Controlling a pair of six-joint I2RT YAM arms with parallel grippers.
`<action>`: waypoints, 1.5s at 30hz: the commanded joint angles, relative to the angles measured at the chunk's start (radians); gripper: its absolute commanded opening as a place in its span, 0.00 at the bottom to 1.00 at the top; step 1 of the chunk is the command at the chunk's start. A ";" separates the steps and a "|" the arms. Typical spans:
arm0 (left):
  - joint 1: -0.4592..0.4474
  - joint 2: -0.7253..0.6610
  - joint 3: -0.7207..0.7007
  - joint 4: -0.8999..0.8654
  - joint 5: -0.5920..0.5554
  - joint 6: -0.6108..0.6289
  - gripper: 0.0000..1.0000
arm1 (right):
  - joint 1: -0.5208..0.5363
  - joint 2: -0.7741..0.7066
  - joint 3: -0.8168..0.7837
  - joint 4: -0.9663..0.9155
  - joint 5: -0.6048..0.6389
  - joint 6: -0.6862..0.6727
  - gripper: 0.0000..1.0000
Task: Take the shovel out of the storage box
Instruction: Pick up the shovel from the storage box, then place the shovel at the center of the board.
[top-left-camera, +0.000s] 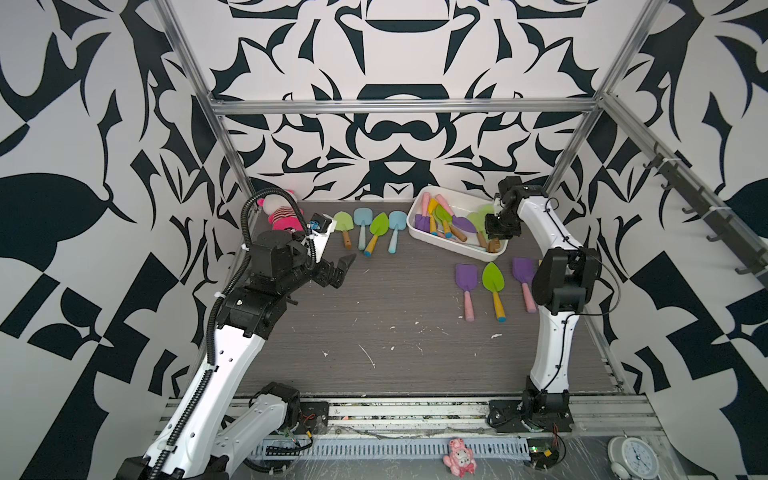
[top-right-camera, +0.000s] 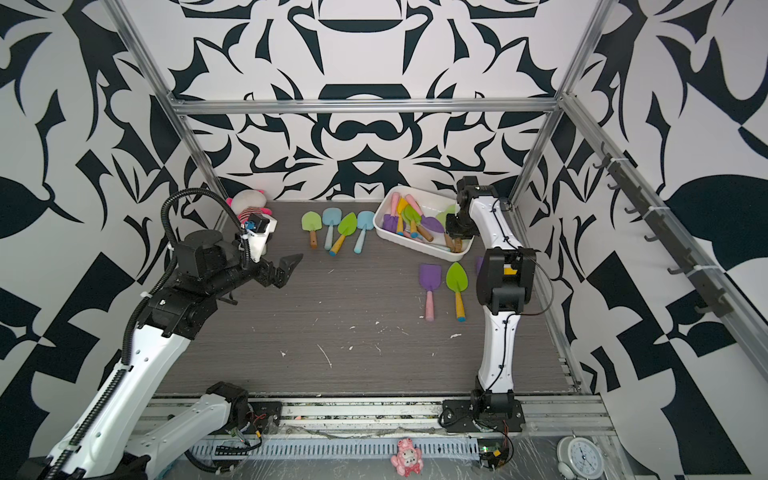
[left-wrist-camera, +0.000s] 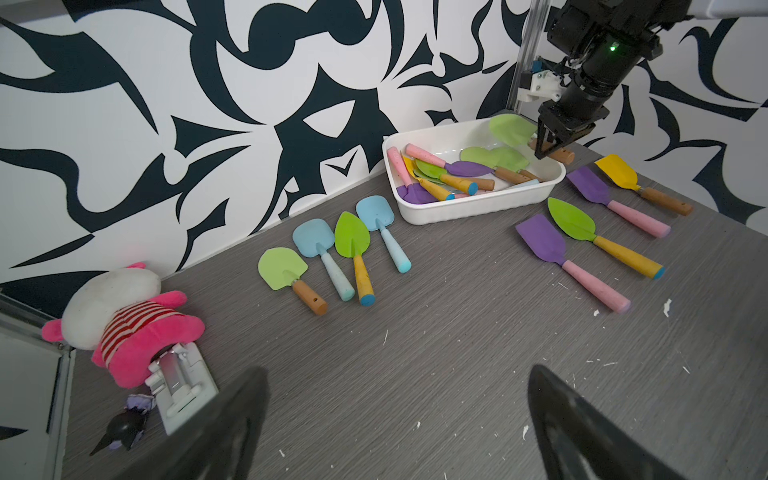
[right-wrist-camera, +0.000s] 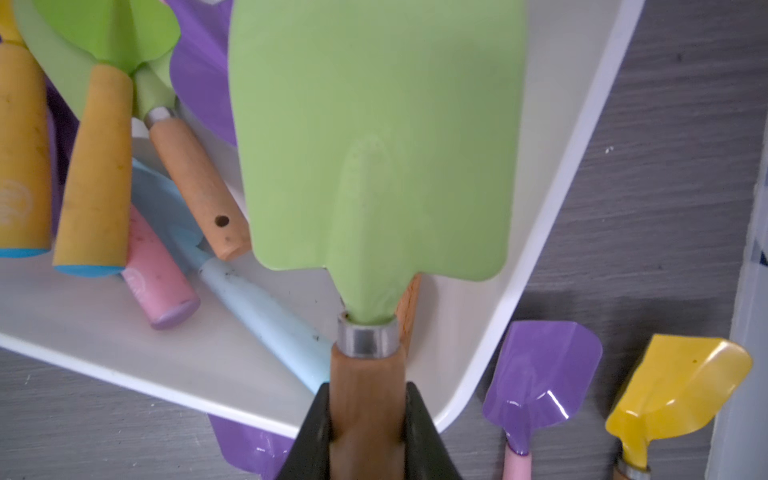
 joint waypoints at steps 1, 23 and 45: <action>-0.001 0.001 -0.012 0.039 0.019 -0.015 1.00 | 0.010 -0.146 -0.102 0.031 -0.043 0.062 0.00; -0.004 0.033 -0.021 0.094 0.048 -0.053 0.99 | 0.268 -0.740 -0.978 0.452 -0.183 0.345 0.00; -0.016 0.029 -0.038 0.093 0.029 -0.069 0.99 | 0.465 -0.486 -1.046 0.637 -0.086 0.504 0.05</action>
